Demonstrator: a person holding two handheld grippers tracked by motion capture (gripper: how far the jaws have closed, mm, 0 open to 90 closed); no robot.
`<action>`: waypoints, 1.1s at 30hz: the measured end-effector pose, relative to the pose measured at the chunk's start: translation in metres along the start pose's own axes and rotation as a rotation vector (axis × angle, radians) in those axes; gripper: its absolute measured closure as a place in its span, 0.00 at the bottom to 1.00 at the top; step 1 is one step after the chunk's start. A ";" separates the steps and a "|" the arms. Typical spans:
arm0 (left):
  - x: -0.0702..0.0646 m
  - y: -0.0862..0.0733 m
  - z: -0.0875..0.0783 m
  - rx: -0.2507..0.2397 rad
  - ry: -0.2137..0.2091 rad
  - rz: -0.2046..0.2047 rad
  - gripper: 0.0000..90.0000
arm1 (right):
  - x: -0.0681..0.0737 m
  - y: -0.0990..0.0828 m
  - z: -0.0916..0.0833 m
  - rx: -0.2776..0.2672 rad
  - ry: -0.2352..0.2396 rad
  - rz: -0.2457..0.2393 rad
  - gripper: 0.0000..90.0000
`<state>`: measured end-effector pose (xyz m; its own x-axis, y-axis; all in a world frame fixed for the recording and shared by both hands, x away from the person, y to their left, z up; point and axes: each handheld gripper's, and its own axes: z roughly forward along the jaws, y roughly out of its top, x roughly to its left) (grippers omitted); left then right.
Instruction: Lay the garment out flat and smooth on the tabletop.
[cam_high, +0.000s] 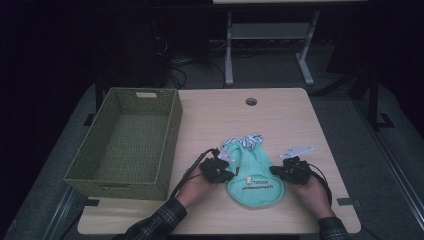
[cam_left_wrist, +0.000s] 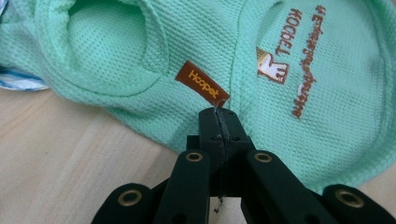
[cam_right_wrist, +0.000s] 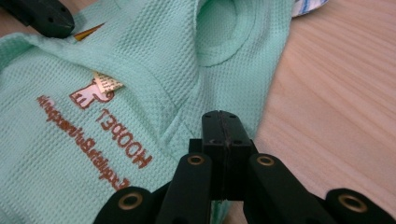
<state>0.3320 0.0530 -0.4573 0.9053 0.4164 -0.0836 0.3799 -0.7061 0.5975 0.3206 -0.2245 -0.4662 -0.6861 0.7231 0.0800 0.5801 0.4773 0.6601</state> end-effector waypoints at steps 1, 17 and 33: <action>-0.002 0.000 -0.001 0.009 -0.005 0.009 0.99 | 0.000 0.000 0.000 -0.001 0.000 0.001 1.00; -0.036 0.003 0.006 0.014 -0.104 0.041 1.00 | -0.012 0.018 0.017 -0.018 -0.006 -0.002 1.00; -0.010 0.002 -0.019 -0.066 -0.083 -0.036 1.00 | -0.015 0.019 0.007 -0.087 0.002 0.022 0.99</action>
<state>0.3197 0.0582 -0.4404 0.9052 0.3897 -0.1698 0.4012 -0.6515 0.6439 0.3450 -0.2226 -0.4598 -0.6745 0.7319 0.0972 0.5548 0.4155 0.7208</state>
